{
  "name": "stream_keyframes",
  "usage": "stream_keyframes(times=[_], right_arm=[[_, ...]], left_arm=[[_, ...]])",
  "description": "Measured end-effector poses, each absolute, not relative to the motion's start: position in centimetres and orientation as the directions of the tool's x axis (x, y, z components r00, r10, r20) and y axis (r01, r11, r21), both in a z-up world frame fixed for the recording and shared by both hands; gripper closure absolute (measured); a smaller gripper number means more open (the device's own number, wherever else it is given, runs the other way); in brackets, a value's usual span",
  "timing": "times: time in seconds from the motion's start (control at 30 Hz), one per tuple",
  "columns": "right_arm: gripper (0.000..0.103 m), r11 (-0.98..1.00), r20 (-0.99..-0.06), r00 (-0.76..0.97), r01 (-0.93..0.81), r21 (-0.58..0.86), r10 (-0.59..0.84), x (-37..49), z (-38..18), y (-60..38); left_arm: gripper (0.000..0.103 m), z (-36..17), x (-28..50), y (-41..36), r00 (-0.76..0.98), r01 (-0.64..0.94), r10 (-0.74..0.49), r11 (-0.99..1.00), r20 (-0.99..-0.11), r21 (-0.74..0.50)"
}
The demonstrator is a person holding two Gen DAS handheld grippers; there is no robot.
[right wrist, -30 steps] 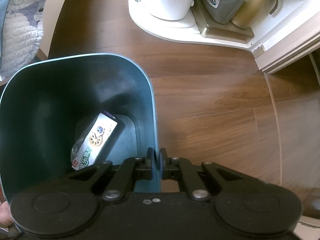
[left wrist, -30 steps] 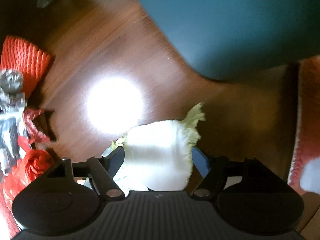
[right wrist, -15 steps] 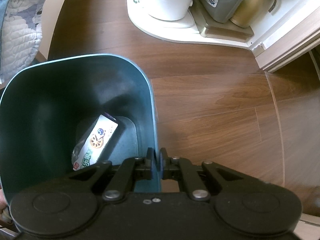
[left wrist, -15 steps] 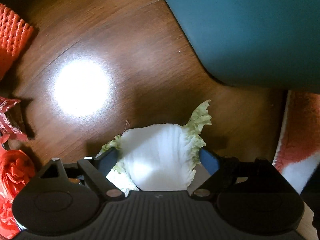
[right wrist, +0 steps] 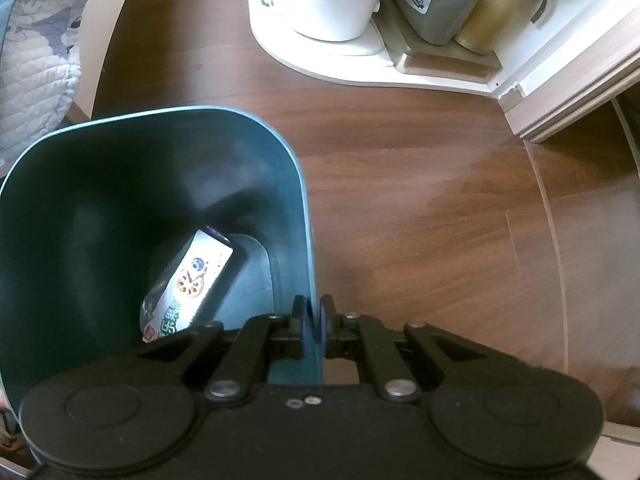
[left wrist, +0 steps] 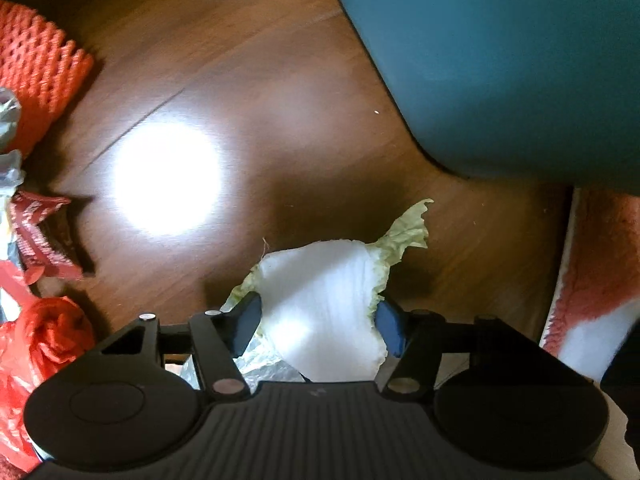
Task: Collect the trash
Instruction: 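Lower the left tool to the white cabbage leaf and grasp it, then carry the cabbage leaf with the left tool into the wastebasket and release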
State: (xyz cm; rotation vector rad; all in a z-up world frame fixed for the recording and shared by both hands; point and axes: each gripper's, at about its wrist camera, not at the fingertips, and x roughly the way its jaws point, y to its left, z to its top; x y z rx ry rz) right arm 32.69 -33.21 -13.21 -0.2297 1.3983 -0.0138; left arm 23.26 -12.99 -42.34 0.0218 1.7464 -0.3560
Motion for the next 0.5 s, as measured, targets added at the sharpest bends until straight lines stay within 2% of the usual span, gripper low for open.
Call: stream_keyframes(times=[0.23,0.5], right_arm=[[0.098,0.978,-0.972,0.168,-0.101,-0.18,-0.162,32.4,-13.3,-32.6],[0.1,0.98,-0.967,0.205,-0.095,-0.175,-0.153,31.2,-11.8,-30.6]], left_arm=[[0.043,-40.0,24.0,-10.7,-0.176,0.185,-0.184,0.959,-0.967,-0.216],[0.043,-31.4,25.5,-8.5,-0.076,0.182,-0.226,0.954,-0.971,-0.236]])
